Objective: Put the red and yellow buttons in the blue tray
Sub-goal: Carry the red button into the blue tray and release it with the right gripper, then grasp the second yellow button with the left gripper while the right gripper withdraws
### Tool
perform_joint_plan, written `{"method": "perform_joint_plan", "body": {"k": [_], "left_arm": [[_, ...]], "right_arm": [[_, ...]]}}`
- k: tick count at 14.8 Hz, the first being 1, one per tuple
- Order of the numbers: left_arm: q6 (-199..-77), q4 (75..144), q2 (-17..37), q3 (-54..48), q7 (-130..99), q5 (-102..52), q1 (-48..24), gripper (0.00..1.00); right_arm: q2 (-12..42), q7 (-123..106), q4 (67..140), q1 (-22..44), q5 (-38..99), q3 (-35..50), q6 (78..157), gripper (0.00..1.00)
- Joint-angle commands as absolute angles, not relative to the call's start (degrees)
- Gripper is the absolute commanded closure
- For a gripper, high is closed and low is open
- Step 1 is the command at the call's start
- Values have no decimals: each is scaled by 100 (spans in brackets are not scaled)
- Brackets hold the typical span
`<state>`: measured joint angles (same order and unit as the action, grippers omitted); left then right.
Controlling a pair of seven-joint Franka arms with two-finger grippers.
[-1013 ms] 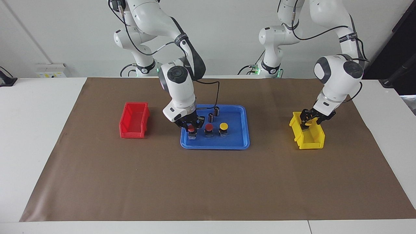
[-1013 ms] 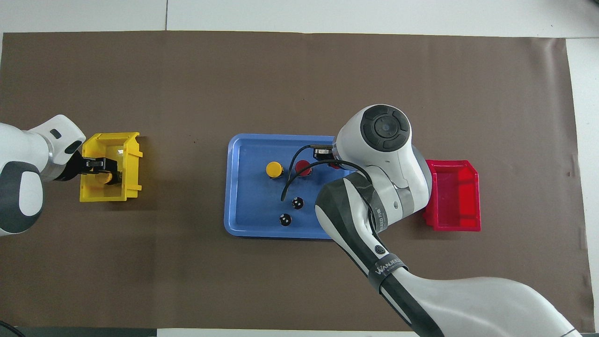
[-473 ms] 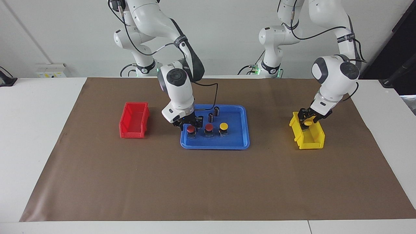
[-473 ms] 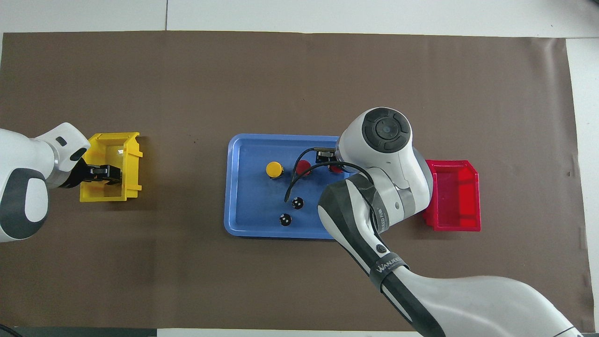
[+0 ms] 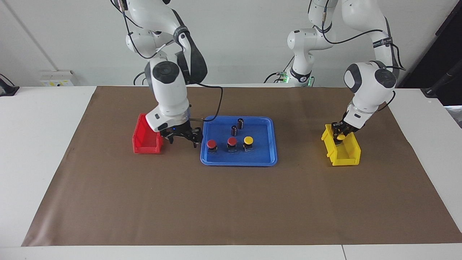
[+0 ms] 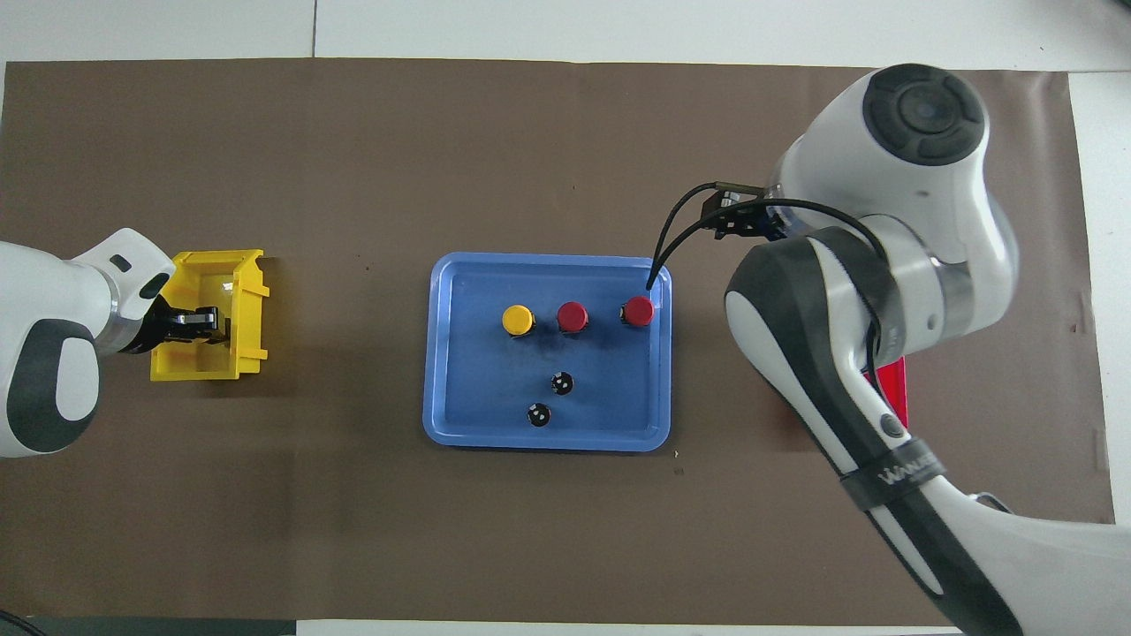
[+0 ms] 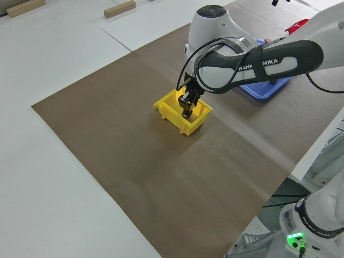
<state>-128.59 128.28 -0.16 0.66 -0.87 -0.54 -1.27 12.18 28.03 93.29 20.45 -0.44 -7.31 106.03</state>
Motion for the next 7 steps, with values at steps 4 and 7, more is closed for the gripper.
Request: {"method": "perform_joint_plan", "body": {"k": [4,7], "left_arm": [[-10683,10980,26,44,-255,26,-211,99],[-10931,10942,35,26,-1314,-35,-902,99]], "right_arm": [[354,1331,8851,741,-35,-650,9134,0],[124,485,8833,239,-18,-650,8720,0]]}}
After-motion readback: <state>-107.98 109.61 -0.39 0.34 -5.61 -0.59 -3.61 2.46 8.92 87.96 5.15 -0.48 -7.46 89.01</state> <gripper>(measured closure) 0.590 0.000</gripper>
